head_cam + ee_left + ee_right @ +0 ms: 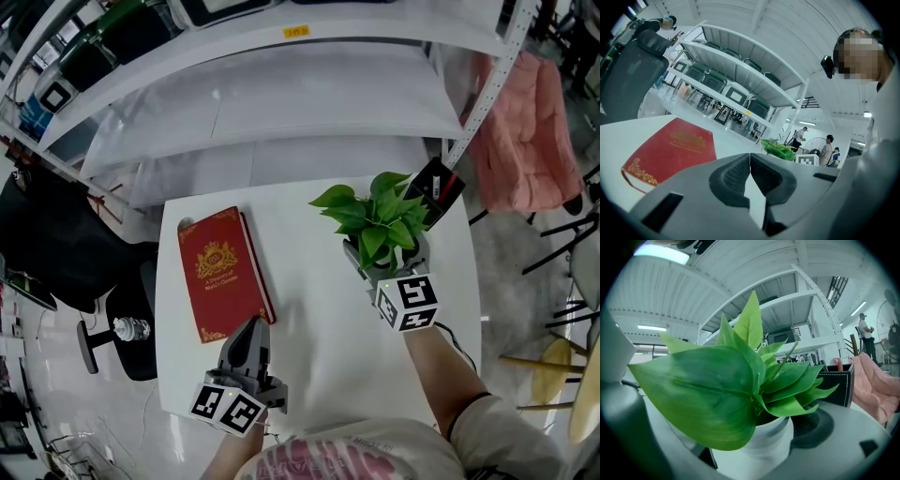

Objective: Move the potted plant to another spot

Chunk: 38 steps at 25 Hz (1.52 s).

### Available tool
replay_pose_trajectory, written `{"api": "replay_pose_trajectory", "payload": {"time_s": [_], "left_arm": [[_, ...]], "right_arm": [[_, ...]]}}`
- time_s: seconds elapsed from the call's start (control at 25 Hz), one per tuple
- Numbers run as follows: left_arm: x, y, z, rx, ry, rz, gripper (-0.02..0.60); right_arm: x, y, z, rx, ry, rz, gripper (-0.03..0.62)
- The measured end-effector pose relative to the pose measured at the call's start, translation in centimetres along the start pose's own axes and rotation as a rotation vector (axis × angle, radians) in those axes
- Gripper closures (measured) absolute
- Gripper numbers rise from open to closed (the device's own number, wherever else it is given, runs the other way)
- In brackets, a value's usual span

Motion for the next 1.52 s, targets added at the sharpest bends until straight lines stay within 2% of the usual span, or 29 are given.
{"api": "replay_pose_trajectory", "payload": {"time_s": [1.16, 1.52], "left_arm": [[0.2, -1.6, 1.6, 0.0, 0.026, 0.032, 0.557], [0.5, -1.9, 2.6, 0.025, 0.035, 0.078, 0.557]], "right_arm": [[0.2, 0.1, 0.0, -0.022, 0.016, -0.005, 0.065], [0.2, 0.2, 0.1, -0.02, 0.021, 0.007, 0.065]]}}
Point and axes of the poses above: the fingertips, and each gripper's own axes: z backward along the fingers, x to its right, y out of its top, the point moved 10 cm from there along z, backward along the fingers, and after that the axes turned 10 degrees about z, right-handed, at the moved point
